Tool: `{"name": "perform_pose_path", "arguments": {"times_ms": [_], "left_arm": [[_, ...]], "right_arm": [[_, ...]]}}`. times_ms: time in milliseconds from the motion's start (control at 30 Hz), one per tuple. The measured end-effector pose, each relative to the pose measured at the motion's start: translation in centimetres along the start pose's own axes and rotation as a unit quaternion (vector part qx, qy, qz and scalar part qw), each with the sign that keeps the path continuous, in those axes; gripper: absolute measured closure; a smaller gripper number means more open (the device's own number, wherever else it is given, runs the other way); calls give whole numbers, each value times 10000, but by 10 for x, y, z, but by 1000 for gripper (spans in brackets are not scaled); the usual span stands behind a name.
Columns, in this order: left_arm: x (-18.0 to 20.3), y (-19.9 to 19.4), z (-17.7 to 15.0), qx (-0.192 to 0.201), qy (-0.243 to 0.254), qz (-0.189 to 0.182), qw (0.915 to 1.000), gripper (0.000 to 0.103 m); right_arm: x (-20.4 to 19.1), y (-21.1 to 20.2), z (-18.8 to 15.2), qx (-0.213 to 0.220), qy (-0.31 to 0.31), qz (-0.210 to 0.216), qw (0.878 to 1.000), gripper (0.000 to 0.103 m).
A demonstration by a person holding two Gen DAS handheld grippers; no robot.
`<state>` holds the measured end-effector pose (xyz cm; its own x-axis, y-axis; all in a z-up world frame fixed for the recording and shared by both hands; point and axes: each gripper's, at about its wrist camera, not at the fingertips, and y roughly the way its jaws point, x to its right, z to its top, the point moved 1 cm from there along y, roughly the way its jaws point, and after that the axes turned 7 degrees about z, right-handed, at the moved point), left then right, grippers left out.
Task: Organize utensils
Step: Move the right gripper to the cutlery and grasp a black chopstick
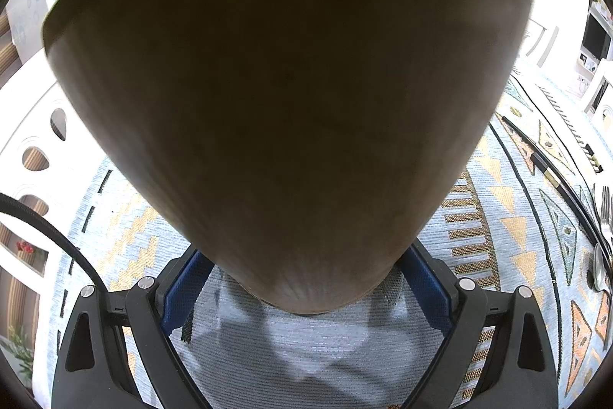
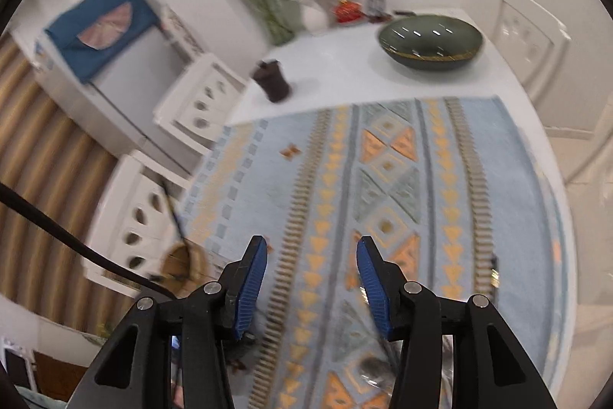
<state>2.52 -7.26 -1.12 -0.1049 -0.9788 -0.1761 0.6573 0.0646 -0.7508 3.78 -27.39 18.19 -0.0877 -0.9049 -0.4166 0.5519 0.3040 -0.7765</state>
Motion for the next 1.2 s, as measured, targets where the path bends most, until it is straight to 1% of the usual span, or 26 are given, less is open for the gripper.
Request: {"name": "perform_pose_path", "arguments": {"times_ms": [100,200,367,467,533,600,633,667,733,833,1033,1100,1200], "left_arm": [[0,0,0,0,0,1,10000,8],[1,0,0,-9,5,3,10000,8],[1,1,0,-8,6,4,10000,8],[1,1,0,-5,6,5,10000,8],[0,1,0,-8,4,2,10000,8],[1,1,0,-6,5,4,10000,8],[1,1,0,-7,6,5,10000,7],[0,1,0,-9,4,1,10000,7],[1,1,0,-9,5,2,10000,7],[1,1,0,-10,5,0,10000,7],[1,1,1,-9,6,4,10000,7],[0,1,1,-8,7,5,10000,7],[0,1,1,-10,5,1,10000,7]], "right_arm": [[9,10,-12,-213,-60,-332,9992,56],[17,20,-20,-424,-59,-520,9977,56],[25,35,-29,-666,5,-621,9958,56],[29,45,-34,-724,76,-646,9953,56],[31,59,-42,-911,163,-582,9940,56],[31,76,-51,-1159,223,-472,9919,65],[32,86,-56,-1271,217,-492,9904,75],[32,95,-62,-1361,167,-575,9889,79],[33,109,-68,-1452,-3,-761,9865,83],[35,119,-70,-1490,-79,-802,9855,83],[51,137,-68,-1716,81,-593,9834,83],[51,141,-69,-1783,6,-636,9819,83],[53,152,-71,-2019,-105,-684,9770,83]]}}
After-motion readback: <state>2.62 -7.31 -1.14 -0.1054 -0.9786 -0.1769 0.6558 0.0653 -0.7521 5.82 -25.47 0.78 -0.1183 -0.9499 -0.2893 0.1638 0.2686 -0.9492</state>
